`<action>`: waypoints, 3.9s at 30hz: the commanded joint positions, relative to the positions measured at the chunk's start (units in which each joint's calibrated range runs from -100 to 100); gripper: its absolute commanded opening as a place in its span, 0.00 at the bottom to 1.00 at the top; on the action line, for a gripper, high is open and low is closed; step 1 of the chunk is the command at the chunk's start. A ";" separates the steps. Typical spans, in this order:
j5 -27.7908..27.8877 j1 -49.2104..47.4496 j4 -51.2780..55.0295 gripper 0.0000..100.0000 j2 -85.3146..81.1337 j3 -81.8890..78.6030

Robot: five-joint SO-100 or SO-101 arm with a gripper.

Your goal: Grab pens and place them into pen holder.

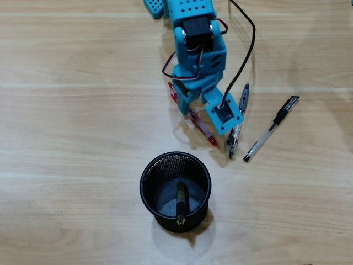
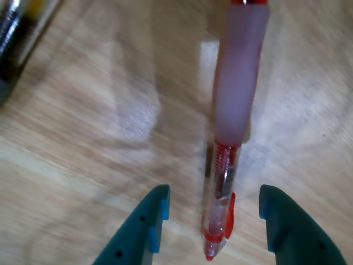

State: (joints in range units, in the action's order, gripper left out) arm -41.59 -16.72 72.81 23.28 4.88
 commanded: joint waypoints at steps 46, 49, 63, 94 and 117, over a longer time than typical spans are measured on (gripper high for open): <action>-0.66 4.24 6.42 0.02 -7.10 15.30; -0.61 5.61 6.14 0.02 -11.01 16.57; -0.87 10.28 -10.17 0.02 -23.92 23.17; -8.36 8.26 -56.00 0.02 2.50 23.08; -8.88 7.53 -59.46 0.11 4.28 22.90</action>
State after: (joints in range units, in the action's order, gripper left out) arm -51.68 -8.62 12.73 32.46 25.20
